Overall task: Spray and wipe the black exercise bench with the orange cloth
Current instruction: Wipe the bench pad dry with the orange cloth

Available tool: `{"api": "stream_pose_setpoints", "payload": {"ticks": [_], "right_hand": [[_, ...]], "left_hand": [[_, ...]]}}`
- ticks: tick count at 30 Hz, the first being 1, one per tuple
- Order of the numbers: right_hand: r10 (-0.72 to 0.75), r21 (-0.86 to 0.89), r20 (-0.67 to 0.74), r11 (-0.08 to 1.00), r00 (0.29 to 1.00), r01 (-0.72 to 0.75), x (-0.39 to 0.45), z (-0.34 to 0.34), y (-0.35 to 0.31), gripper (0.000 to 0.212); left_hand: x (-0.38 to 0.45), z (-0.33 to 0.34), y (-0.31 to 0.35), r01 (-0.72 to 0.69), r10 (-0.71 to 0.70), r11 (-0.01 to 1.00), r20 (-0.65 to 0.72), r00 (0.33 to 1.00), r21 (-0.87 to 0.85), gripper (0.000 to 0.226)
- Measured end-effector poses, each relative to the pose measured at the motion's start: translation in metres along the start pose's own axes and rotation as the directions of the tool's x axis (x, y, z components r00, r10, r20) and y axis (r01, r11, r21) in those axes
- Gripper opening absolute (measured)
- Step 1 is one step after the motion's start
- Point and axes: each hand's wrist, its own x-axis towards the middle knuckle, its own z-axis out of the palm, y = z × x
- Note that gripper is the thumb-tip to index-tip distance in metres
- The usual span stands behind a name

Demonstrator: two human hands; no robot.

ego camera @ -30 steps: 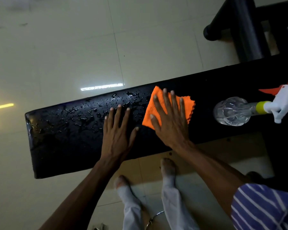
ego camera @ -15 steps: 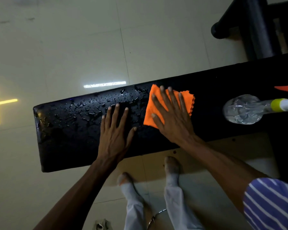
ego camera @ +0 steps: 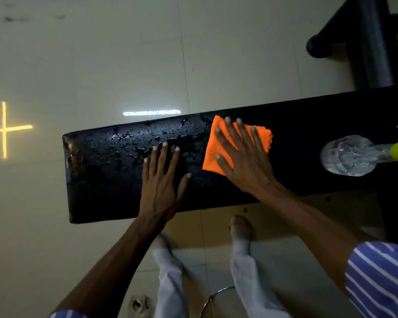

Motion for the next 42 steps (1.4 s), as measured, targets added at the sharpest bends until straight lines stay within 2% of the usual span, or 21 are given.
{"api": "stream_pose_setpoints", "payload": {"ticks": [1, 3, 6, 7, 8, 11, 14, 17, 19, 20, 21, 24, 26, 28, 30, 32, 34, 35, 37, 39, 42], "right_hand": [[0.006, -0.011, 0.0, 1.0, 1.0, -0.006, 0.006, -0.002, 0.006, 0.066], [0.127, 0.003, -0.03, 0.992, 0.991, -0.127, 0.026, -0.003, 0.009, 0.066], [0.437, 0.067, -0.09, 0.899, 0.895, -0.432, 0.052, 0.0, -0.031, 0.066], [0.48, 0.081, -0.107, 0.877, 0.871, -0.474, 0.055, 0.003, -0.05, 0.065], [0.457, 0.082, -0.109, 0.889, 0.883, -0.45, 0.053, 0.006, -0.068, 0.065], [0.185, 0.012, -0.059, 0.983, 0.981, -0.184, 0.028, 0.016, -0.088, 0.065], [0.053, -0.02, -0.006, 0.998, 0.999, -0.053, 0.026, 0.01, -0.06, 0.065], [0.249, 0.031, -0.041, 0.968, 0.968, -0.248, 0.057, 0.005, -0.049, 0.065], [0.419, 0.075, -0.065, 0.907, 0.906, -0.414, 0.079, 0.005, -0.071, 0.066], [0.443, 0.076, -0.075, 0.896, 0.893, -0.438, 0.083, 0.005, -0.085, 0.065], [0.411, 0.069, -0.078, 0.911, 0.908, -0.407, 0.08, 0.007, -0.097, 0.064], [0.098, -0.007, -0.036, 0.995, 0.995, -0.099, 0.049, 0.013, -0.098, 0.062], [-0.023, -0.03, 0.028, 0.999, 0.999, 0.024, 0.039, 0.007, -0.077, 0.063], [0.009, -0.018, 0.051, 1.0, 0.999, -0.008, 0.047, 0.0, -0.06, 0.064], [0.155, 0.027, 0.036, 0.987, 0.987, -0.156, 0.07, -0.003, -0.058, 0.064], [0.313, 0.061, 0.013, 0.948, 0.95, -0.314, 0.093, -0.002, -0.073, 0.064], [0.358, 0.069, 0.0, 0.931, 0.934, -0.357, 0.102, 0.002, -0.096, 0.062], [0.318, 0.065, -0.012, 0.946, 0.948, -0.317, 0.097, 0.005, -0.108, 0.061], [0.131, 0.027, -0.022, 0.991, 0.991, -0.13, 0.073, 0.011, -0.123, 0.06], [-0.043, -0.011, 0.013, 0.999, 0.999, 0.043, 0.049, 0.014, -0.116, 0.062], [-0.118, -0.031, 0.084, 0.992, 0.989, 0.121, 0.051, 0.005, -0.086, 0.063]], "left_hand": [[0.001, -0.001, -0.002, -0.011, 0.011, 1.0, 0.004, 1.0, 0.01, 0.069], [0.003, -0.002, -0.008, -0.035, 0.035, 0.998, -0.005, 0.999, 0.047, 0.068], [0.006, -0.006, -0.027, -0.038, 0.038, 0.998, -0.012, 0.999, 0.059, 0.07], [0.007, -0.009, -0.035, -0.041, 0.041, 0.997, -0.01, 0.999, 0.063, 0.071], [0.007, -0.011, -0.042, -0.046, 0.046, 0.996, -0.006, 0.999, 0.071, 0.071], [0.007, -0.018, -0.058, -0.07, 0.069, 0.995, 0.012, 0.998, 0.075, 0.07], [0.005, -0.019, -0.067, -0.103, 0.101, 0.992, 0.026, 0.995, 0.077, 0.071], [0.003, -0.015, -0.072, -0.118, 0.117, 0.991, 0.011, 0.993, 0.07, 0.071], [-0.001, -0.012, -0.075, -0.11, 0.111, 0.992, -0.018, 0.994, 0.062, 0.07], [-0.003, -0.011, -0.076, -0.109, 0.111, 0.992, -0.028, 0.993, 0.059, 0.069], [-0.004, -0.011, -0.078, -0.112, 0.114, 0.992, -0.034, 0.993, 0.057, 0.069], [-0.008, -0.013, -0.081, -0.109, 0.111, 0.993, -0.034, 0.993, 0.049, 0.068], [-0.01, -0.016, -0.082, -0.085, 0.086, 0.995, -0.029, 0.996, 0.043, 0.068], [-0.01, -0.018, -0.084, -0.068, 0.069, 0.997, -0.03, 0.997, 0.037, 0.069], [-0.01, -0.019, -0.087, -0.063, 0.064, 0.997, -0.031, 0.997, 0.042, 0.07], [-0.01, -0.017, -0.09, -0.063, 0.065, 0.997, -0.03, 0.997, 0.052, 0.07], [-0.01, -0.016, -0.093, -0.058, 0.06, 0.997, -0.034, 0.998, 0.052, 0.069], [-0.01, -0.016, -0.094, -0.05, 0.052, 0.998, -0.036, 0.998, 0.047, 0.069], [-0.01, -0.018, -0.096, -0.036, 0.037, 0.998, -0.039, 0.999, 0.044, 0.069], [-0.01, -0.021, -0.097, -0.026, 0.028, 0.999, -0.034, 0.999, 0.047, 0.069], [-0.01, -0.025, -0.1, -0.018, 0.019, 0.999, -0.042, 0.999, 0.032, 0.069]]}}
